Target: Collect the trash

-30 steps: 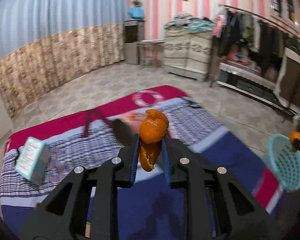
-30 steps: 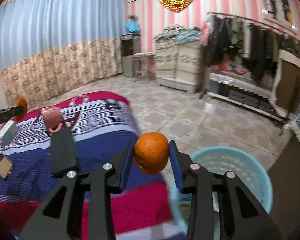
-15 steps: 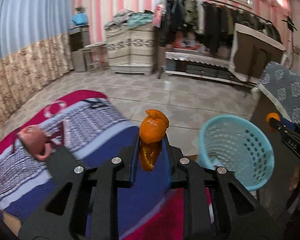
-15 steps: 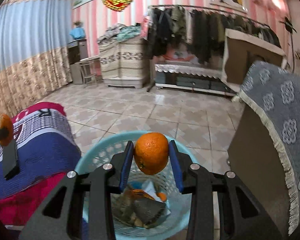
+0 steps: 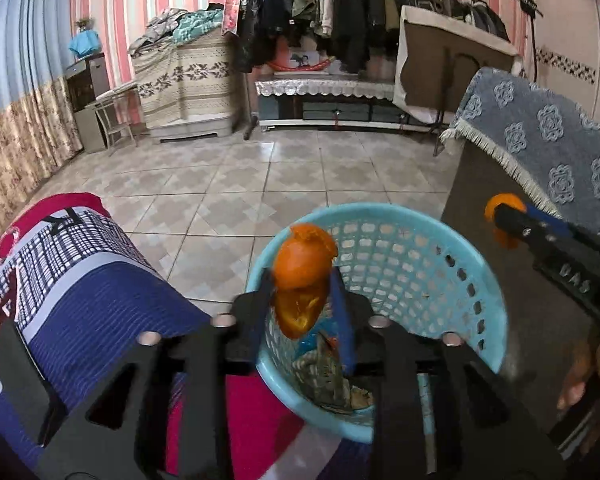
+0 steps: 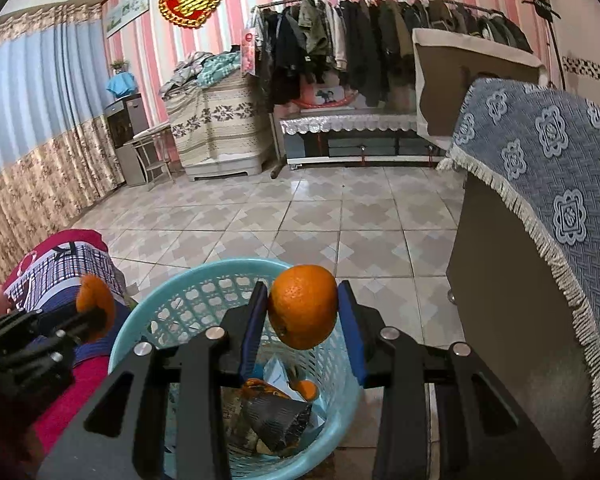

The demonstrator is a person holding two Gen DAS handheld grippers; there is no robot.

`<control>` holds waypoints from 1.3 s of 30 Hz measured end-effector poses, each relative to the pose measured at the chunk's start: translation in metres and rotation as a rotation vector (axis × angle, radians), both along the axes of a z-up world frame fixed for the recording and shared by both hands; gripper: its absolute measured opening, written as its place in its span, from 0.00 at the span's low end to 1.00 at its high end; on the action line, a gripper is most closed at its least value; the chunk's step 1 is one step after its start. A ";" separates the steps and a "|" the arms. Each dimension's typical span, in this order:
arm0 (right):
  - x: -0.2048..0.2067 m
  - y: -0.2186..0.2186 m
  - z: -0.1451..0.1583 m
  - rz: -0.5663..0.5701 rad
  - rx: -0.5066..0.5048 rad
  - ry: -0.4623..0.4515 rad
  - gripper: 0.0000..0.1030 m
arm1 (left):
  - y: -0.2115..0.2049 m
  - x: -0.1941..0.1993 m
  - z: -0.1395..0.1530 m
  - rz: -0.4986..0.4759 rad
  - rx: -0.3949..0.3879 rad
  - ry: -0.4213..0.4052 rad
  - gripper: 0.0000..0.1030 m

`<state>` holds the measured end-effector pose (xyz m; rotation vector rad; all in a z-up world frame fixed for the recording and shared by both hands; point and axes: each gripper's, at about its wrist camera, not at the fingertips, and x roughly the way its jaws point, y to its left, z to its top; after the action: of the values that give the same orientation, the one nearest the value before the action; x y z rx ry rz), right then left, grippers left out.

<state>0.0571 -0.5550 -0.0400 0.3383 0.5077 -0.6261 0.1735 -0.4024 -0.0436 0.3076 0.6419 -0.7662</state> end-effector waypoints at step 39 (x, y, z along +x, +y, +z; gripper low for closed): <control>0.010 0.071 0.022 0.137 -0.048 -0.068 0.95 | 0.296 -0.028 0.061 0.658 -0.085 -0.197 0.94</control>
<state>0.0675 -0.4844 -0.0179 0.2765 0.4463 -0.4917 0.1453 -0.1065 0.0176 0.0777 0.4788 -0.1278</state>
